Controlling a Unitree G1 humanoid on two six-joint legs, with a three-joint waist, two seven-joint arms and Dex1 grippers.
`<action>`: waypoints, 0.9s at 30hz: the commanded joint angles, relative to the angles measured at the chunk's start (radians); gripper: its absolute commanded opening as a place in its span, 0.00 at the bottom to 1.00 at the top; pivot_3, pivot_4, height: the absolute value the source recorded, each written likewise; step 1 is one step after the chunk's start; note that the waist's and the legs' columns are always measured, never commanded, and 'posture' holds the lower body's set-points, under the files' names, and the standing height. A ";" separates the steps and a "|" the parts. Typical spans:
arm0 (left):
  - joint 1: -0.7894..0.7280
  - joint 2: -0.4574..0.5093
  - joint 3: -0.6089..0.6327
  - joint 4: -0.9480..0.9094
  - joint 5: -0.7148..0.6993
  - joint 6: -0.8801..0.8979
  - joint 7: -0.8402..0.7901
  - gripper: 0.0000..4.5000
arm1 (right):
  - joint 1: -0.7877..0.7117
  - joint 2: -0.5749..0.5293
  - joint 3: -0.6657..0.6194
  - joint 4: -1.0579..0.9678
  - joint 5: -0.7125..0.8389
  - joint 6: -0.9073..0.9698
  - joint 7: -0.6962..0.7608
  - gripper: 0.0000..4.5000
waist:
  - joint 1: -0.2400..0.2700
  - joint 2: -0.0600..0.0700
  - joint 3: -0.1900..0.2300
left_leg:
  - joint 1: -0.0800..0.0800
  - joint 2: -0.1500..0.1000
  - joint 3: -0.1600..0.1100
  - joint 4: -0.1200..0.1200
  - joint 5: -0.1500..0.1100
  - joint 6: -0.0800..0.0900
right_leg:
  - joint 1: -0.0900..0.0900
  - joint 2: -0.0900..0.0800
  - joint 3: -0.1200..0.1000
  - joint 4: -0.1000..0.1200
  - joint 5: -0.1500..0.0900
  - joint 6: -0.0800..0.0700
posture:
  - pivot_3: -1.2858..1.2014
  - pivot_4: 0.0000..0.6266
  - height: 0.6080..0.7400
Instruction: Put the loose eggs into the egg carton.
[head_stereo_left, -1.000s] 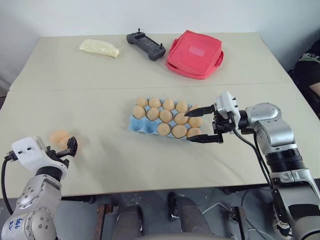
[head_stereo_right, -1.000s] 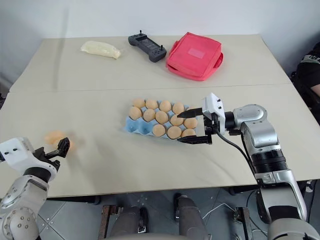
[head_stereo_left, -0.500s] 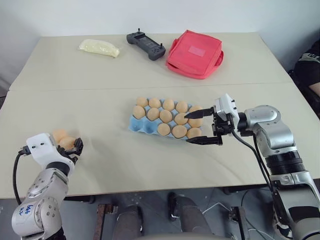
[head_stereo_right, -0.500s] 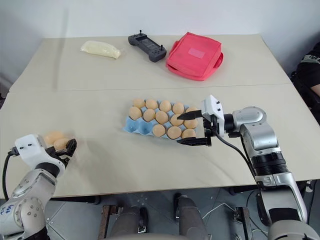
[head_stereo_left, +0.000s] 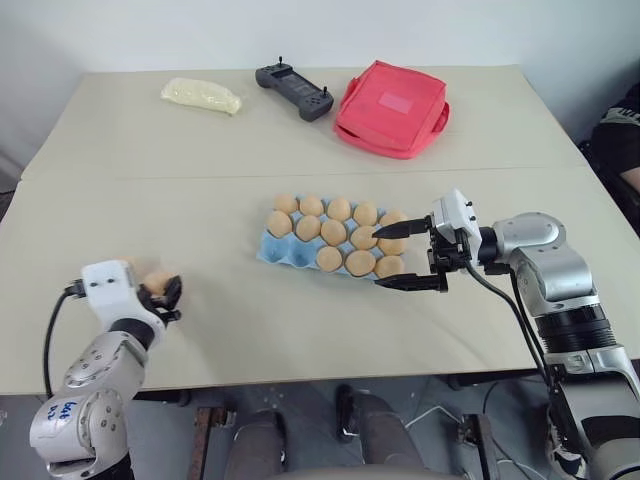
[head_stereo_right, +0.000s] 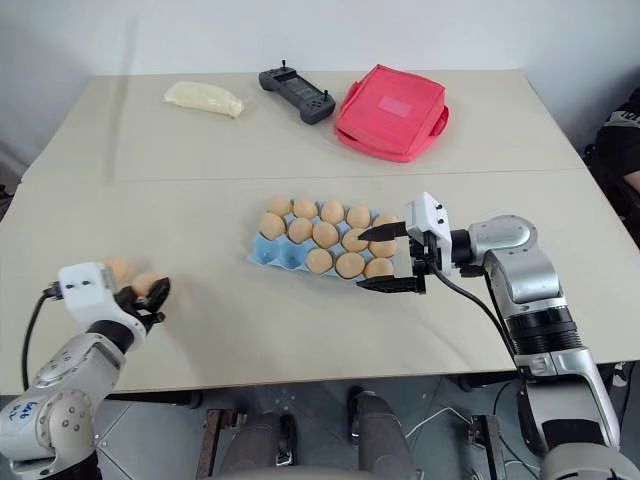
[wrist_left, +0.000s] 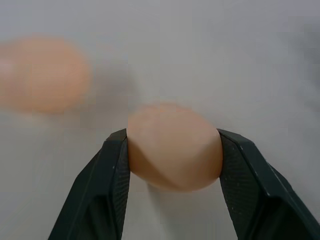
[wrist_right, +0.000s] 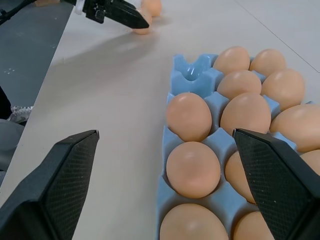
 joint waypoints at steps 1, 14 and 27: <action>-0.056 0.033 -0.056 -0.035 -0.016 -0.049 -0.076 0.49 | 0.010 -0.019 -0.039 -0.047 0.016 -0.003 -0.015 1.00 | 0.001 0.000 0.000 | 0.000 0.000 -0.001 0.000 0.000 0.000 | 0.000 0.000 -0.001 0.000 0.000 0.000 | 0.52 0.24 1.00; -0.370 0.171 -0.371 0.232 0.025 -0.166 -0.445 0.49 | 0.140 -0.051 -0.111 -0.199 0.043 0.043 -0.117 1.00 | 0.001 0.000 0.000 | -0.001 0.000 0.000 0.000 0.000 -0.001 | 0.000 0.001 0.000 0.001 0.000 0.001 | 0.52 0.24 1.00; -0.497 0.170 -0.489 0.425 0.105 -0.257 -0.596 0.64 | 0.271 -0.072 -0.198 -0.335 0.092 0.066 -0.204 1.00 | 0.001 0.000 0.000 | -0.001 0.000 0.000 0.000 0.000 -0.001 | 0.000 0.001 0.000 0.000 0.000 0.001 | 0.52 0.24 1.00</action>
